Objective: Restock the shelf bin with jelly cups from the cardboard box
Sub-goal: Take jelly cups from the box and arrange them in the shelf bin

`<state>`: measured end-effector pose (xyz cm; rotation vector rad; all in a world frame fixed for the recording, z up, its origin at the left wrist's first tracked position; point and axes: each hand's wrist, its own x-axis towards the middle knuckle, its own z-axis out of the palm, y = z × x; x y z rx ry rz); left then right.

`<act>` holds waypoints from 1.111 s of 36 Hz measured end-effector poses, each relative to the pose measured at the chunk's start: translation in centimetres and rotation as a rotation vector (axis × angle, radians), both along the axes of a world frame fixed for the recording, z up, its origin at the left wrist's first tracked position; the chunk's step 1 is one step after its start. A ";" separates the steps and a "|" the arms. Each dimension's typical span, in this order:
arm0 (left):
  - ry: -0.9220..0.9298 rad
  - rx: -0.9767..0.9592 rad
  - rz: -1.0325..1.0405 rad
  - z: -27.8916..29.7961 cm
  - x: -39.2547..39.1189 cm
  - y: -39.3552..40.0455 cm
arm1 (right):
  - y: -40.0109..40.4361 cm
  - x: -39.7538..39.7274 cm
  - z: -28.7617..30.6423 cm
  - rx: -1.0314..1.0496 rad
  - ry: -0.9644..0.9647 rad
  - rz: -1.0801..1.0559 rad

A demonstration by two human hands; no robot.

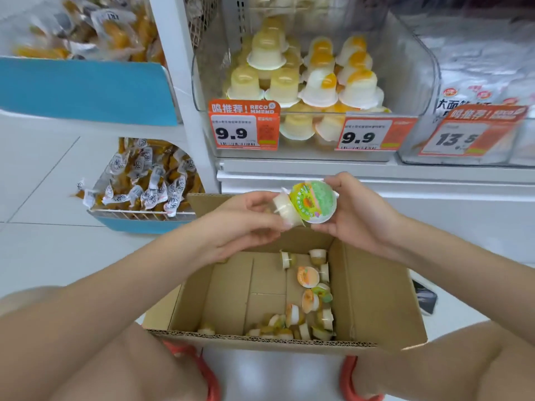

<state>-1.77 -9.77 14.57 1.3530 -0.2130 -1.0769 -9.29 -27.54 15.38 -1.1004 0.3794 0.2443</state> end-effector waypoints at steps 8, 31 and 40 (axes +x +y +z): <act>0.184 -0.243 0.201 1.8 -0.6 0.3 | 1.5 -0.3 2.5 -0.545 -0.345 0.050; 0.342 -0.281 0.120 2.3 1.1 -1.3 | -0.5 2.2 2.5 -0.900 -0.485 0.232; 0.240 -0.217 0.142 3.4 0.7 -1.3 | -0.4 2.4 3.0 -0.913 -0.513 0.126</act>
